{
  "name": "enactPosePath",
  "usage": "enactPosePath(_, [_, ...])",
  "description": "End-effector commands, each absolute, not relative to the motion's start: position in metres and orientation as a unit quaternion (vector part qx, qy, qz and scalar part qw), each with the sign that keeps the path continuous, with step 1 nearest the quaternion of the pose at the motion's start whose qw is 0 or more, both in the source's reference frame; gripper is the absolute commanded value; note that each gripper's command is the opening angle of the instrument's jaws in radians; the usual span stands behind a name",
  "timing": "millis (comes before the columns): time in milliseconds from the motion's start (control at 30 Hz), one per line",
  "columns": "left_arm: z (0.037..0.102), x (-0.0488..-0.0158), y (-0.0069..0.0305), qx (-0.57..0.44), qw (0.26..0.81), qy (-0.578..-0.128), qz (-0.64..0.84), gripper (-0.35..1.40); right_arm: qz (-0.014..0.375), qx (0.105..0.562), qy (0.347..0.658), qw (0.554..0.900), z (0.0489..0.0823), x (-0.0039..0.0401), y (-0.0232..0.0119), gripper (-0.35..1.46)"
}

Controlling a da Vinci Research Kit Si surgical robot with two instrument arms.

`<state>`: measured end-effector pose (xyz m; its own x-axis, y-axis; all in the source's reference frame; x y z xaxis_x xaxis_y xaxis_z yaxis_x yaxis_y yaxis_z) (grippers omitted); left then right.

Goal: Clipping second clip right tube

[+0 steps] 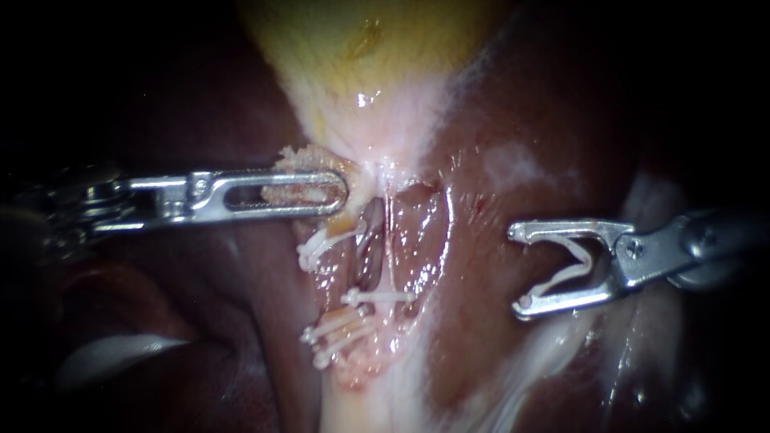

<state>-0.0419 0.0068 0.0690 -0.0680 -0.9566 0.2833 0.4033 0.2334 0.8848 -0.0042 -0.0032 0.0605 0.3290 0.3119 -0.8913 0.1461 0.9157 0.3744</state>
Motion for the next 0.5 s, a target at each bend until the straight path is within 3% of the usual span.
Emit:
enactPosePath(33, [0.069,-0.0419,0.0068,0.287,0.62,-0.483,-0.549,-0.35,0.053,0.198,0.577,0.791,0.0606,-0.0042,-0.0032,0.5])
enactPosePath(500, [0.0663,-0.0376,0.0095,0.284,0.617,-0.476,-0.559,-0.35,0.053,0.198,0.577,0.791,0.0606,-0.004,-0.0032,0.5])
